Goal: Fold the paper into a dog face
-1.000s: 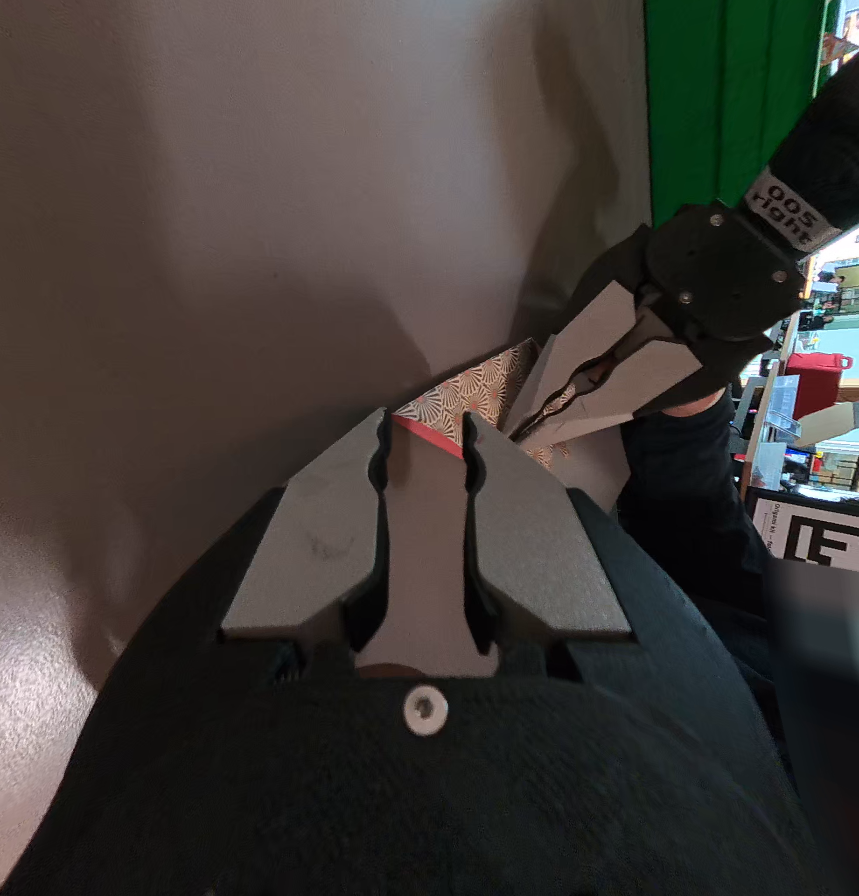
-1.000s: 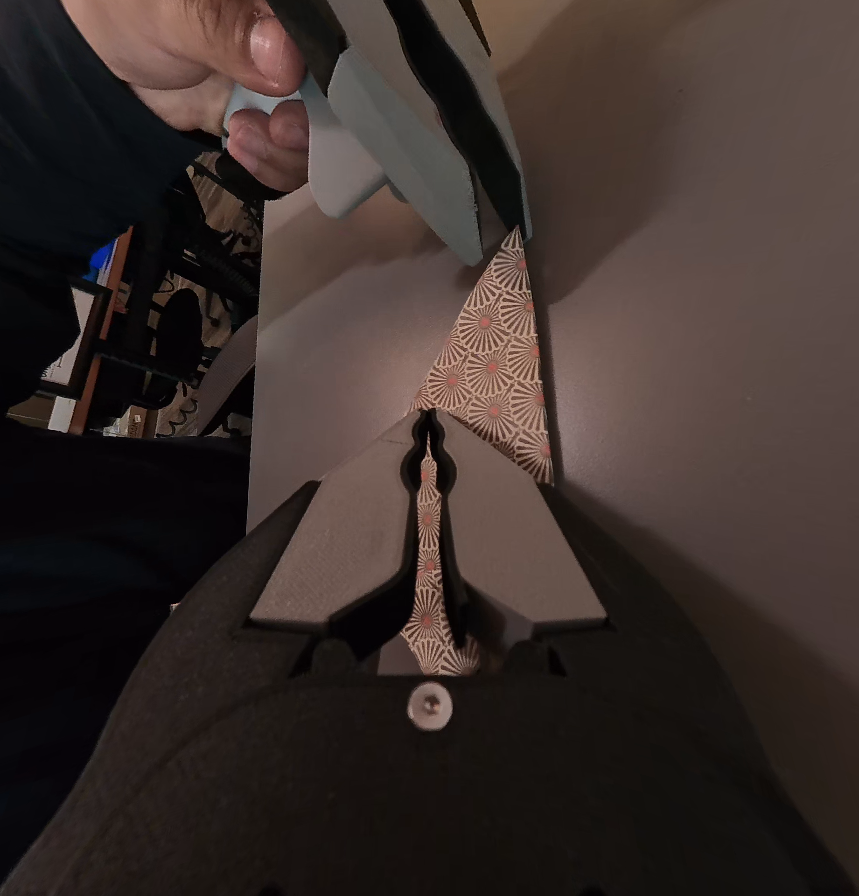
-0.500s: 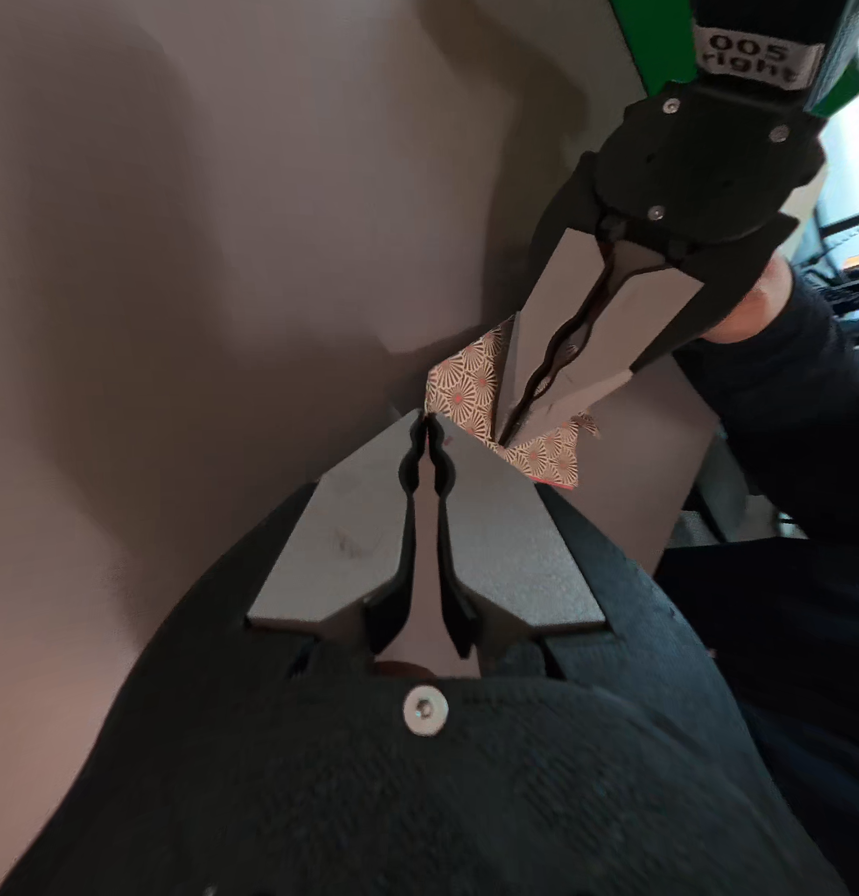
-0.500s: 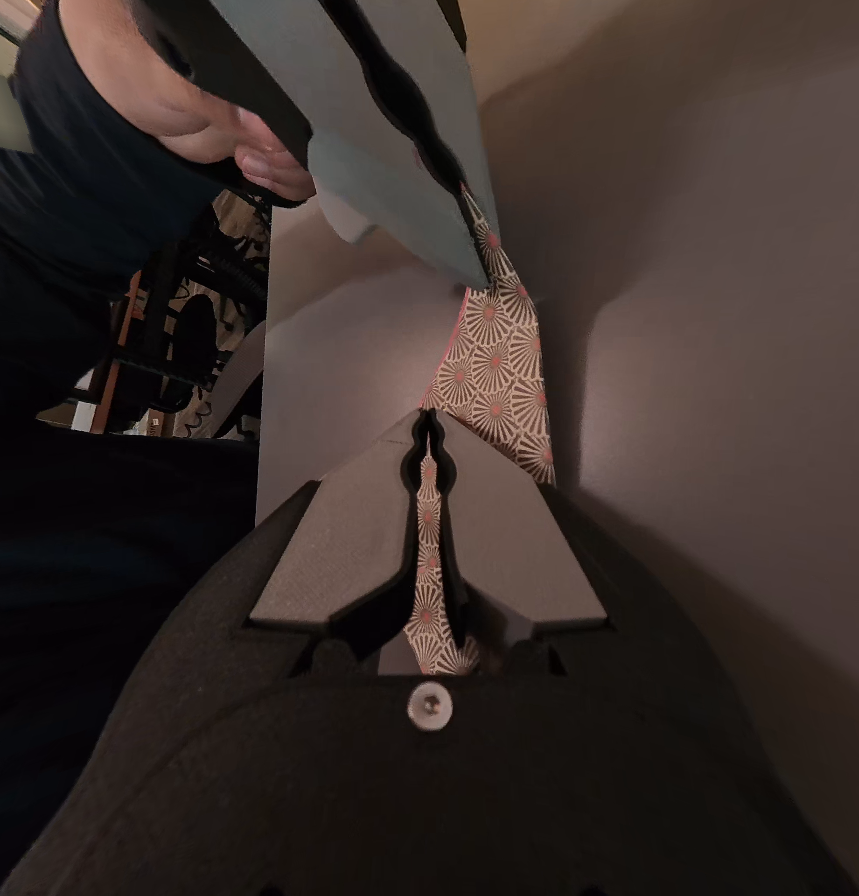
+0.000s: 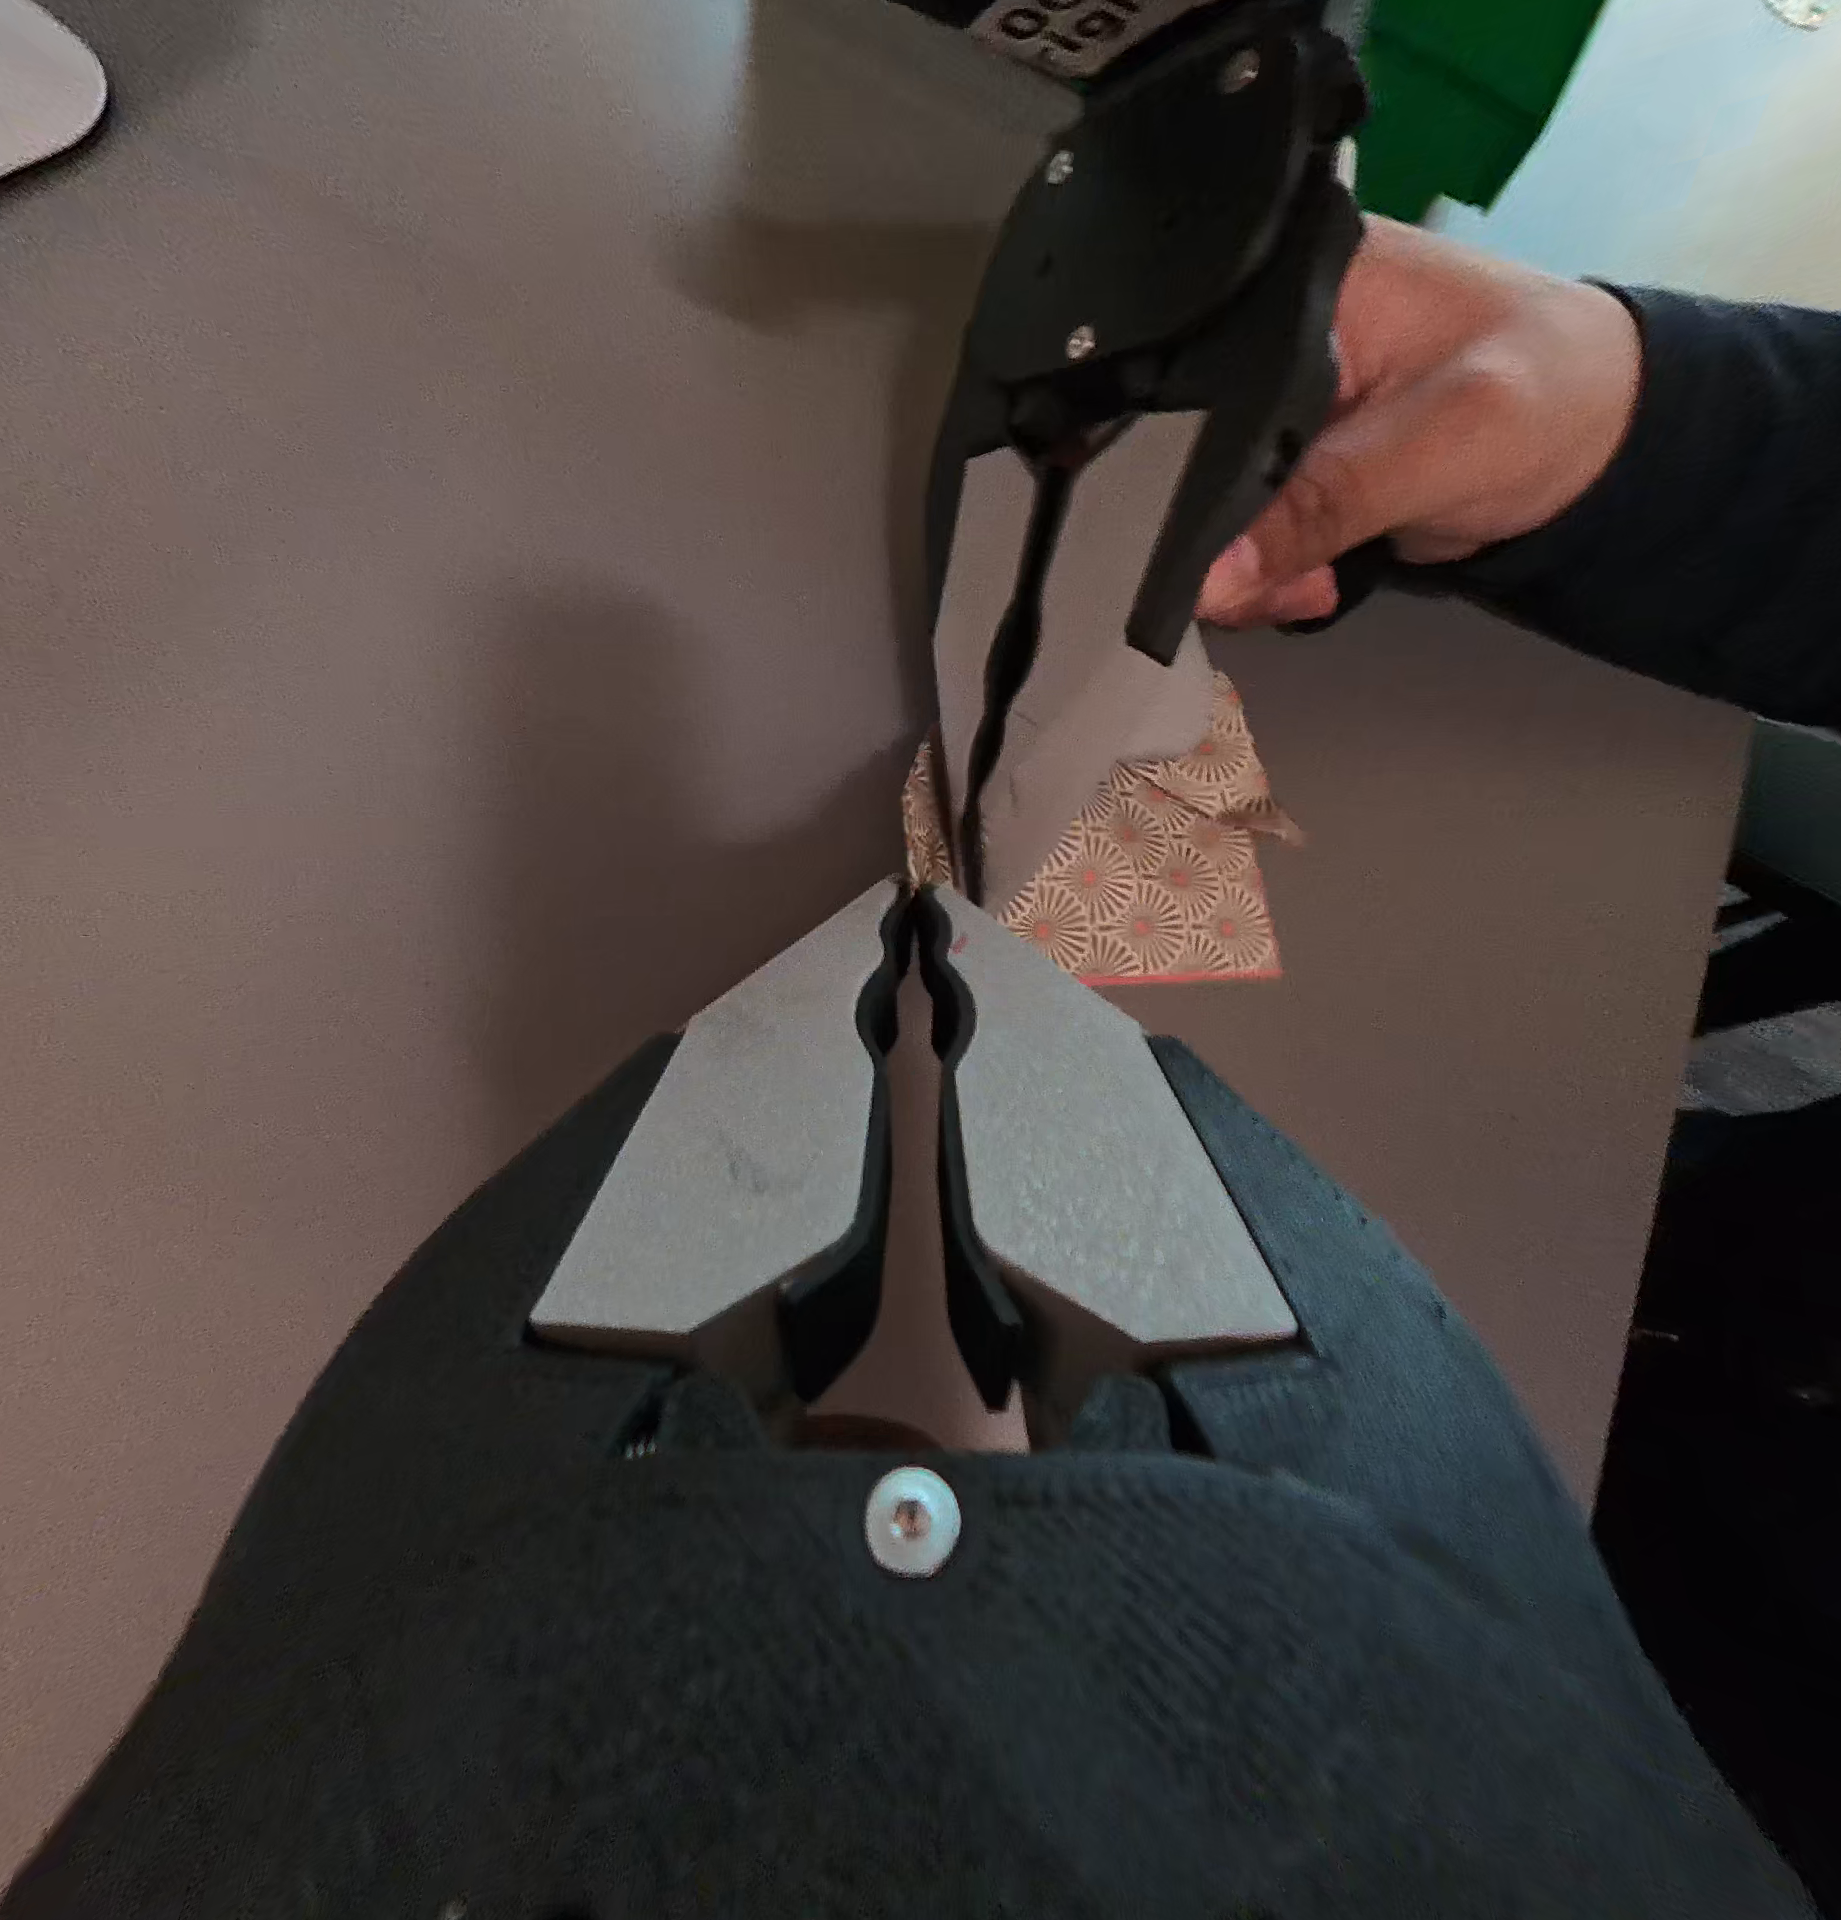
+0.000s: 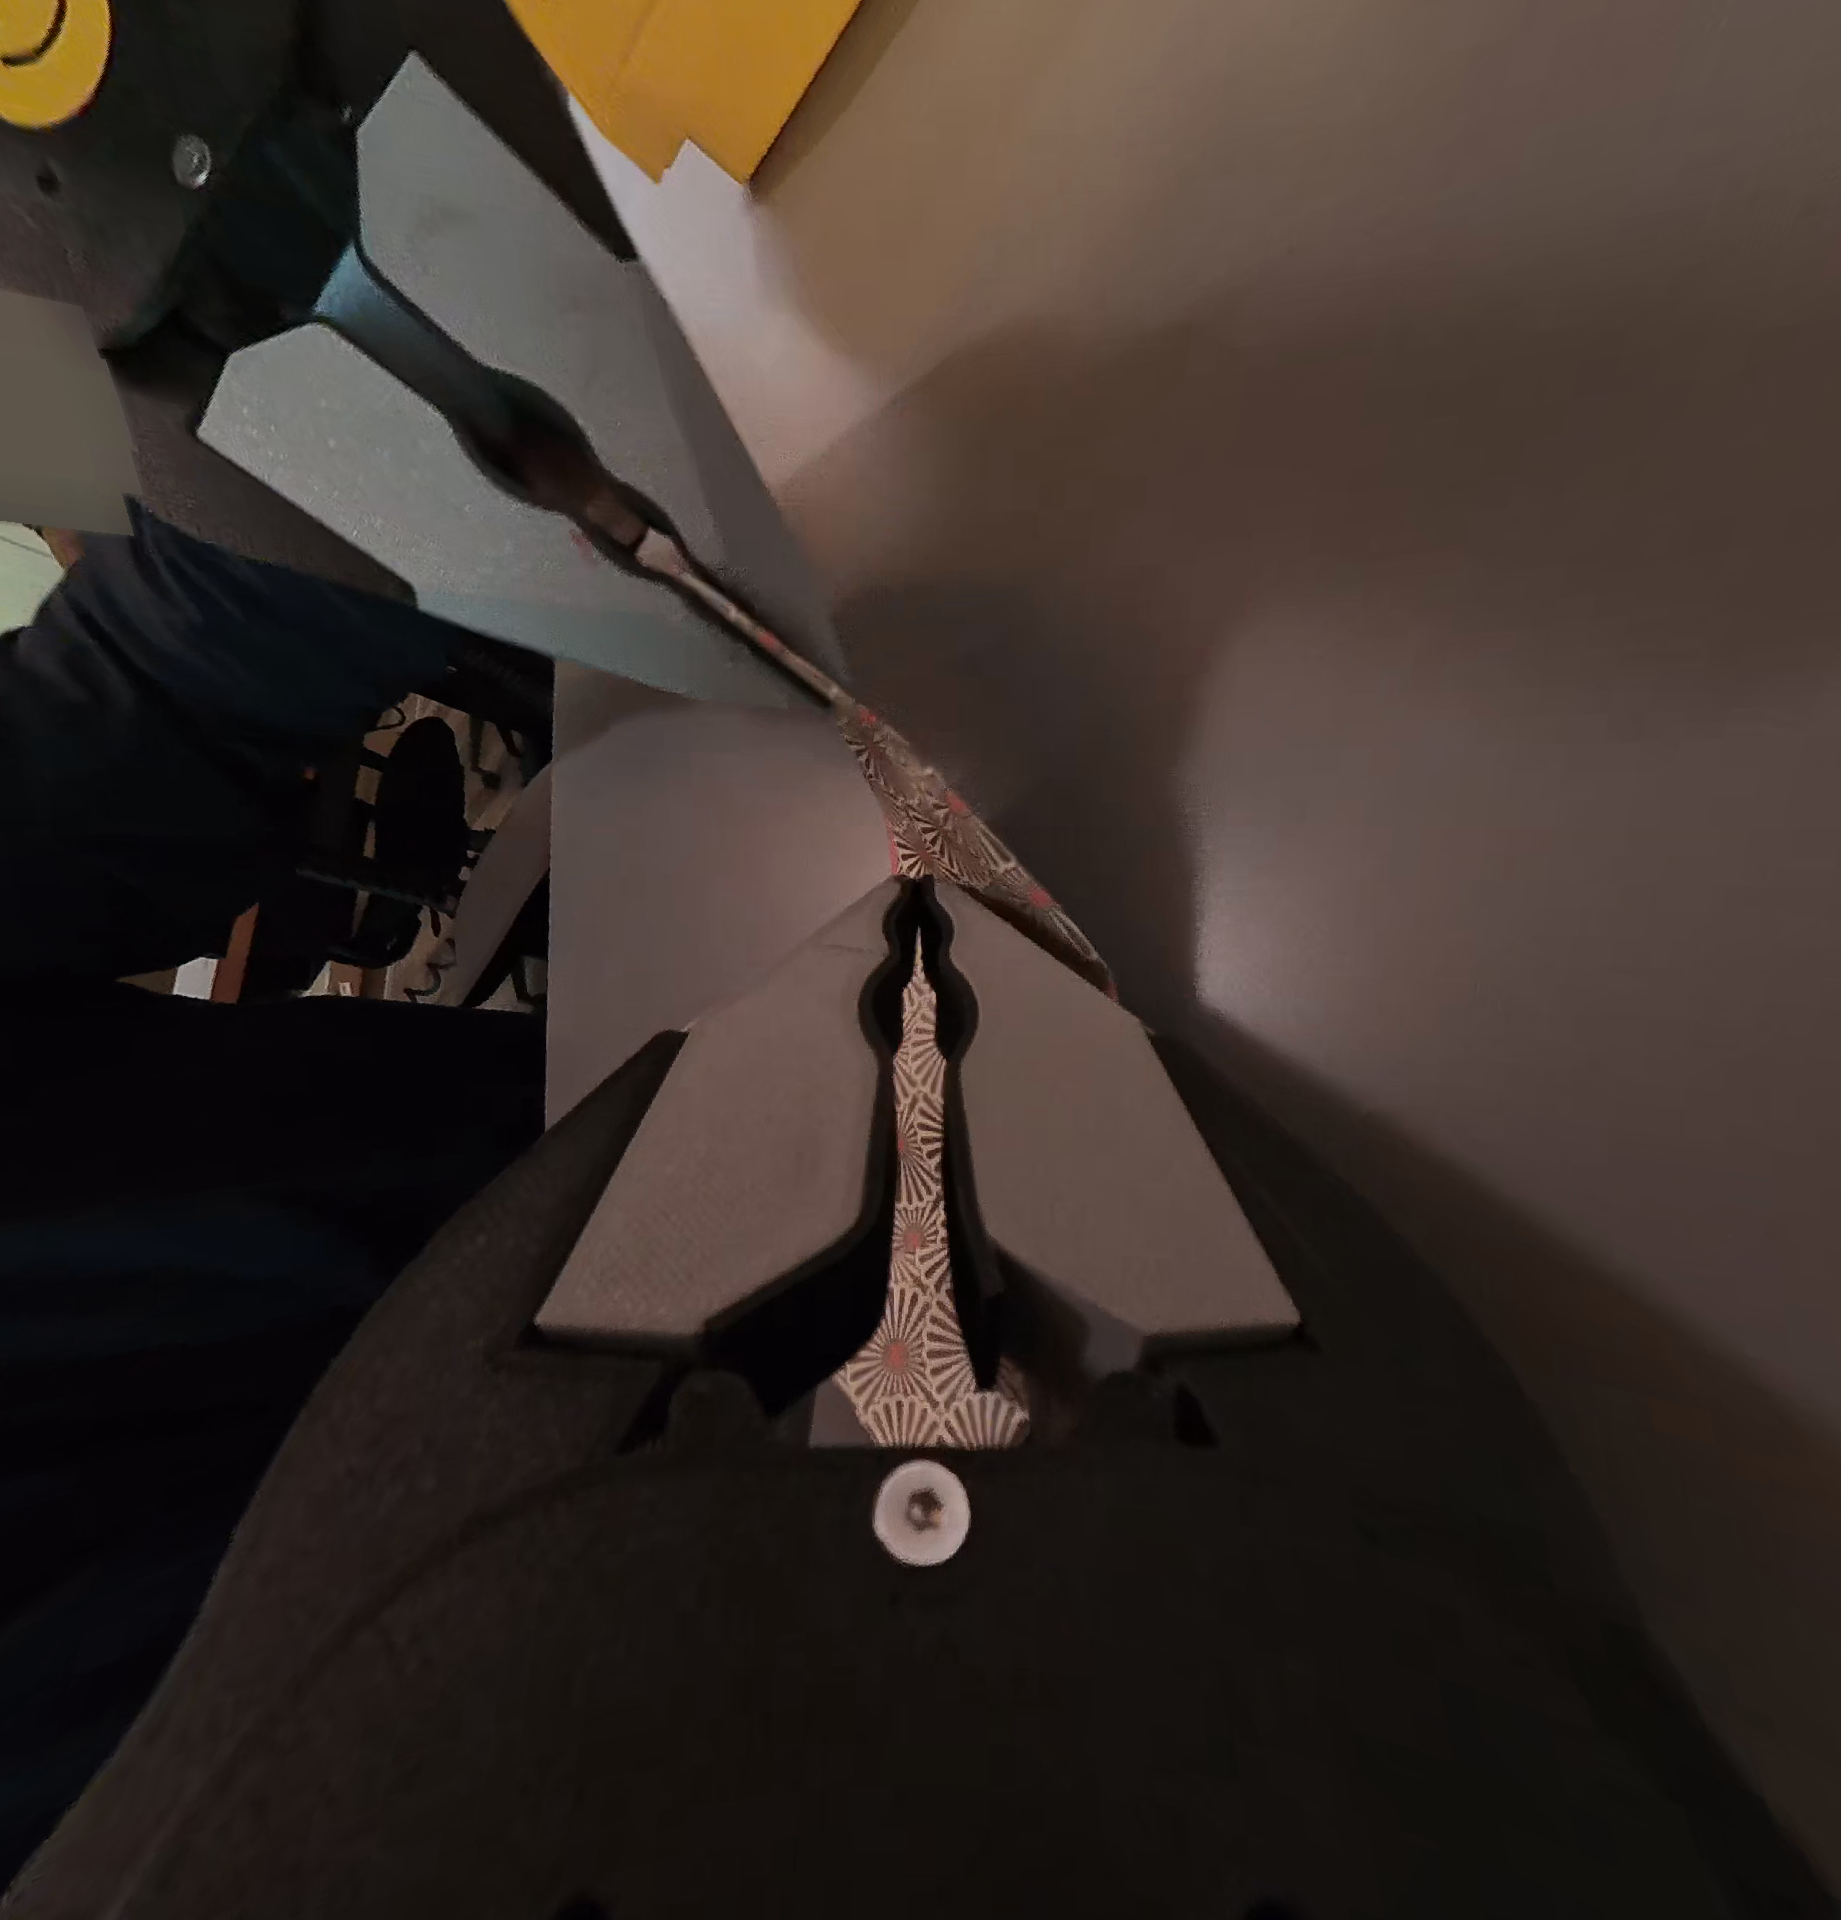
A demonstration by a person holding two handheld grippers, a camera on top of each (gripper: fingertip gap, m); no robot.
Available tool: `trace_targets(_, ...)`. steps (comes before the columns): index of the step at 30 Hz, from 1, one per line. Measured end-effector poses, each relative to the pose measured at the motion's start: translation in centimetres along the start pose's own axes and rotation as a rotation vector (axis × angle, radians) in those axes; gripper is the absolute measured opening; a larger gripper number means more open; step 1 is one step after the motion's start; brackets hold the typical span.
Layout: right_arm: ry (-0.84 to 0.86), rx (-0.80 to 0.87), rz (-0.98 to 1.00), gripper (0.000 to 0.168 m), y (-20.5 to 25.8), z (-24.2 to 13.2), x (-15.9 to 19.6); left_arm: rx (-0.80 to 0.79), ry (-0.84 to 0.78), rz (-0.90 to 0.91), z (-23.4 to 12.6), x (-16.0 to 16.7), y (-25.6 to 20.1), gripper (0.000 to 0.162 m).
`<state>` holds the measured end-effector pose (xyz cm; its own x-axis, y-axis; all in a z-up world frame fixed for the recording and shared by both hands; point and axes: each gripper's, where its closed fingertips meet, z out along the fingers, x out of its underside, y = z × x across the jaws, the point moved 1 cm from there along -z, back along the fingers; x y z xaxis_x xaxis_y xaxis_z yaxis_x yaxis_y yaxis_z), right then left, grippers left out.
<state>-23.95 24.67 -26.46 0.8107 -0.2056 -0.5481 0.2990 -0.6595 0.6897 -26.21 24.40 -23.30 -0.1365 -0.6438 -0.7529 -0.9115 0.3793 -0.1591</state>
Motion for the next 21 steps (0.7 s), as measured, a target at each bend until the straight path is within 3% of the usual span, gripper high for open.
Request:
trace_targets(5,-0.005,-0.005,0.021,0.0,-0.13,-0.06,-0.09,-0.033,-0.033,0.127,-0.04,0.77,-0.47,0.0)
trace_targets(21,0.021,0.003,-0.013,0.0,0.09,-0.02,0.31,-0.102,-0.126,0.102,-0.06,0.32,0.13,0.0)
